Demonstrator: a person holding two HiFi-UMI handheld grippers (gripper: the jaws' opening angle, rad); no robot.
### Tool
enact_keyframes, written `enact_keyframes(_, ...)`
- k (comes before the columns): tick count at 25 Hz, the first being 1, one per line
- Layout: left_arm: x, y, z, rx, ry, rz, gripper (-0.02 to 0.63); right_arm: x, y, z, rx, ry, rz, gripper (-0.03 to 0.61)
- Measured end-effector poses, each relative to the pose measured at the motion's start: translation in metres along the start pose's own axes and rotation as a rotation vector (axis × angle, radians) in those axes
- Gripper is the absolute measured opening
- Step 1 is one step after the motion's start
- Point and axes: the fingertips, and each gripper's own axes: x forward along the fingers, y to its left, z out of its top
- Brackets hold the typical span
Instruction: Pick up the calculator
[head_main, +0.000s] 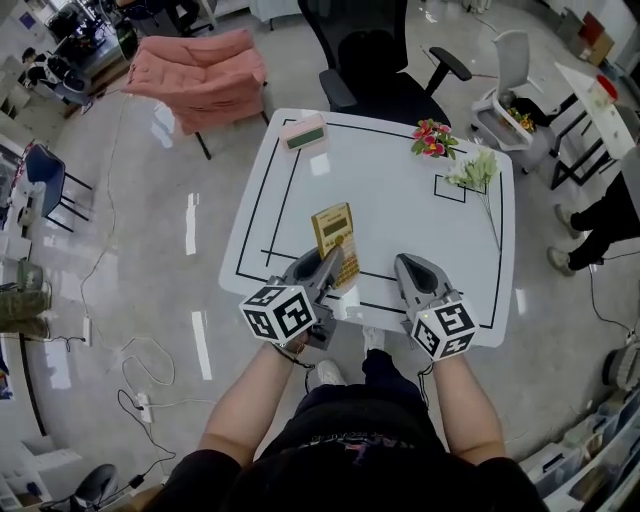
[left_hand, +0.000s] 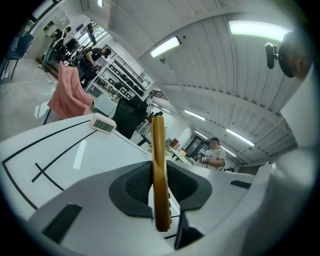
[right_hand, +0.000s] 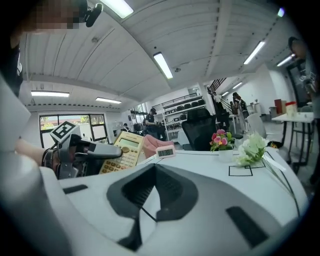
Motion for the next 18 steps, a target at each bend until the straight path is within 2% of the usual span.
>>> enact_keyframes(10,-0.069,-0.042,0.009,0.122,-0.032,-0.083,0.08,-0.041,0.045,0.027,-0.035,-0.09,-0.045,0.002)
enact_keyframes(13,-0.087,-0.056,0.005,0.158,-0.033,-0.11,0.08,-0.061,0.058,0.03,-0.058,-0.105,-0.074,0.002)
enact_keyframes(18,-0.112,-0.076,-0.012,0.173,-0.016,-0.154,0.08,-0.099,0.078,0.033,-0.087,-0.119,-0.115,0.002)
